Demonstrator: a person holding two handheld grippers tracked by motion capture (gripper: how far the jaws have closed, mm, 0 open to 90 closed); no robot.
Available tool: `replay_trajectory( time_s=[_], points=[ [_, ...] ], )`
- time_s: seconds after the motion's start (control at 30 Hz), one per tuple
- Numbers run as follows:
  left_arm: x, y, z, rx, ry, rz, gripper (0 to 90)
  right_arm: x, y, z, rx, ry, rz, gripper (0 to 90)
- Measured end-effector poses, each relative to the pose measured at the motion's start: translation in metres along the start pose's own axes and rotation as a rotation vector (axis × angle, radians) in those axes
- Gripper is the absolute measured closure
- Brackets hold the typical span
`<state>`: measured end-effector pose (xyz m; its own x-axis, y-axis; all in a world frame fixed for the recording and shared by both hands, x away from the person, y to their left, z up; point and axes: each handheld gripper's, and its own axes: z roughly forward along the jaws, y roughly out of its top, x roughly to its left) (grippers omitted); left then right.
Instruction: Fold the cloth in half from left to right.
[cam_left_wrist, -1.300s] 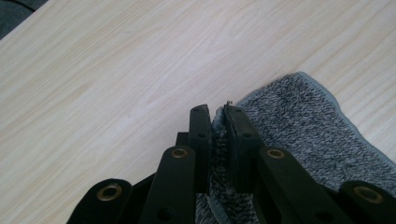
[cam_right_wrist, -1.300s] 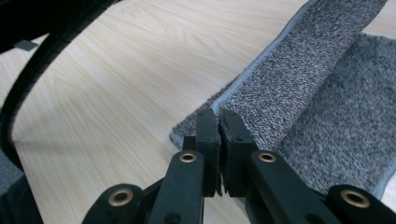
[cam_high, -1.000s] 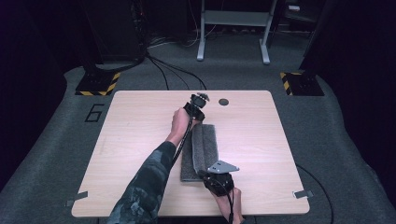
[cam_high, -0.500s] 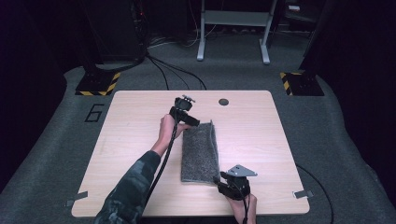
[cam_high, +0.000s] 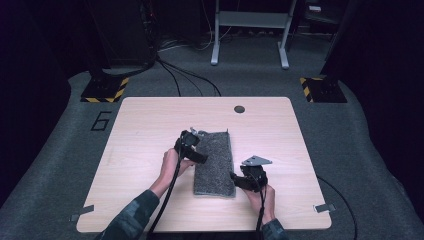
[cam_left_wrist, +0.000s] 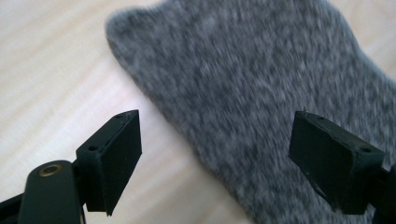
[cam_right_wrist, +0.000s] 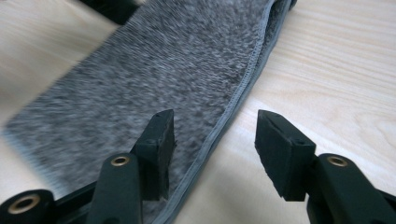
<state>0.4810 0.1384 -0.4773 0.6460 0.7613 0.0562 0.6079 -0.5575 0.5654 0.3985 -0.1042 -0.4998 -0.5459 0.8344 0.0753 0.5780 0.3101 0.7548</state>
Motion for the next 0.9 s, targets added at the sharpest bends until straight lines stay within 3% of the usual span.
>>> replay_trajectory(
  time_s=[0.07, 0.23, 0.4, 0.5, 0.53, 0.57, 0.67, 0.77, 0.9],
  points=[
    [0.001, -0.010, 0.008, 0.020, 0.009, -0.005, 17.0, -0.003, 0.001, 0.014, 0.050, -0.017, 0.001, 41.0],
    [0.004, -0.017, 0.015, 0.043, 0.028, 0.003, 16.9, -0.007, 0.000, 0.023, 0.078, -0.048, -0.002, 36.4],
    [0.006, -0.023, 0.018, 0.019, 0.020, -0.001, 16.1, -0.009, -0.003, 0.024, 0.087, -0.058, -0.019, 33.4],
    [0.007, -0.025, 0.011, -0.006, 0.009, -0.019, 15.1, -0.008, 0.001, 0.021, 0.093, -0.064, -0.027, 30.7],
    [0.003, -0.027, 0.001, -0.038, -0.011, -0.027, 14.8, -0.007, 0.005, 0.016, 0.071, -0.039, -0.024, 25.0],
    [0.000, -0.028, -0.003, -0.046, -0.012, -0.018, 14.8, -0.006, 0.007, 0.014, 0.056, -0.039, -0.030, 24.9],
    [-0.009, -0.034, -0.010, -0.058, -0.037, 0.001, 14.6, -0.002, 0.010, 0.015, 0.061, -0.035, -0.057, 20.6],
    [-0.028, -0.052, -0.013, -0.041, -0.046, 0.044, 14.5, 0.001, 0.007, 0.023, 0.094, -0.035, -0.091, 14.6],
    [-0.036, -0.066, -0.010, -0.024, -0.030, 0.072, 14.4, 0.004, 0.001, 0.028, 0.118, -0.032, -0.090, 14.1]
  ],
)
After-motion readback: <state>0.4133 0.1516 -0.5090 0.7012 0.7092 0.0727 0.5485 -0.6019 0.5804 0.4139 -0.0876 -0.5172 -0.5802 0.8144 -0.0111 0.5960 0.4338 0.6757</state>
